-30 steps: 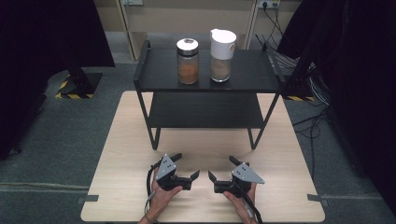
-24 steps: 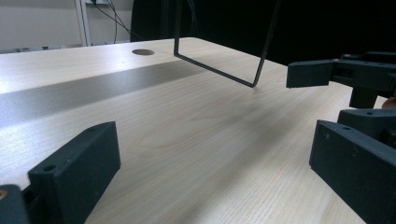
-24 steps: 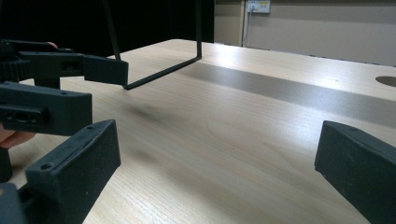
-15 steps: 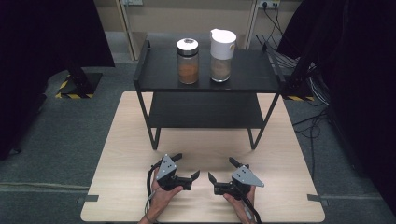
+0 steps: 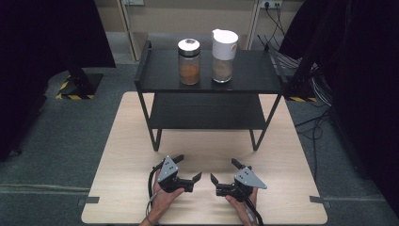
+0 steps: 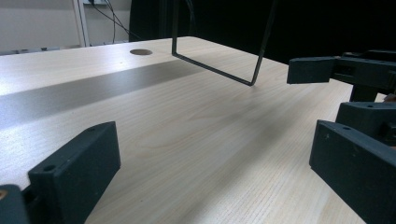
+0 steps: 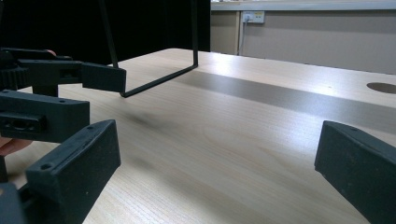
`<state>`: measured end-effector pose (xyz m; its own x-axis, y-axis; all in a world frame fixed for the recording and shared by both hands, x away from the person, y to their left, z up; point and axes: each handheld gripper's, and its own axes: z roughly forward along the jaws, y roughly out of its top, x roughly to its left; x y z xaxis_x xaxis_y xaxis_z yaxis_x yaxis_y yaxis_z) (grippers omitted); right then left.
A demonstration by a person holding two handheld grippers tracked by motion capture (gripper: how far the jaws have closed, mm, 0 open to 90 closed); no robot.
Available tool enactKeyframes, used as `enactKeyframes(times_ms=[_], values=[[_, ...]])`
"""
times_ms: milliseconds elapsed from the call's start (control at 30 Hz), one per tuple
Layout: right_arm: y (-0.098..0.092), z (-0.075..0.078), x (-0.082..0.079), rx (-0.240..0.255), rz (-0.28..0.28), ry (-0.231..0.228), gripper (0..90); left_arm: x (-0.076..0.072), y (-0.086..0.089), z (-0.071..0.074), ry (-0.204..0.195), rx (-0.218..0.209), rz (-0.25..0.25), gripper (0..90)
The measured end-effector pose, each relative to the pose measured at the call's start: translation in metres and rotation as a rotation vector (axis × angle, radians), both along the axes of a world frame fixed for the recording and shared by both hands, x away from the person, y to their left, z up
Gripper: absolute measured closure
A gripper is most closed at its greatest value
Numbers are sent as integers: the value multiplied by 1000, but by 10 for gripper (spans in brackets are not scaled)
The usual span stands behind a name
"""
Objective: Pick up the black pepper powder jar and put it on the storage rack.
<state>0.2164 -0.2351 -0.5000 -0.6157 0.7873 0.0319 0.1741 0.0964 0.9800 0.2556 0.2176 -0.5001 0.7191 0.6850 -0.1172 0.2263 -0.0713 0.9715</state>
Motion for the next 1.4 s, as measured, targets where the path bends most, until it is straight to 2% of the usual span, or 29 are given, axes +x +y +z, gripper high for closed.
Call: enactKeyframes(times_ms=[400,1400], values=[[-1,-1,-1,19,-13,6,5,0,-1,0,0,3,-2,12],[0,-2,-1,16,-12,-1,5,0,-1,0,1,4,-5,12]])
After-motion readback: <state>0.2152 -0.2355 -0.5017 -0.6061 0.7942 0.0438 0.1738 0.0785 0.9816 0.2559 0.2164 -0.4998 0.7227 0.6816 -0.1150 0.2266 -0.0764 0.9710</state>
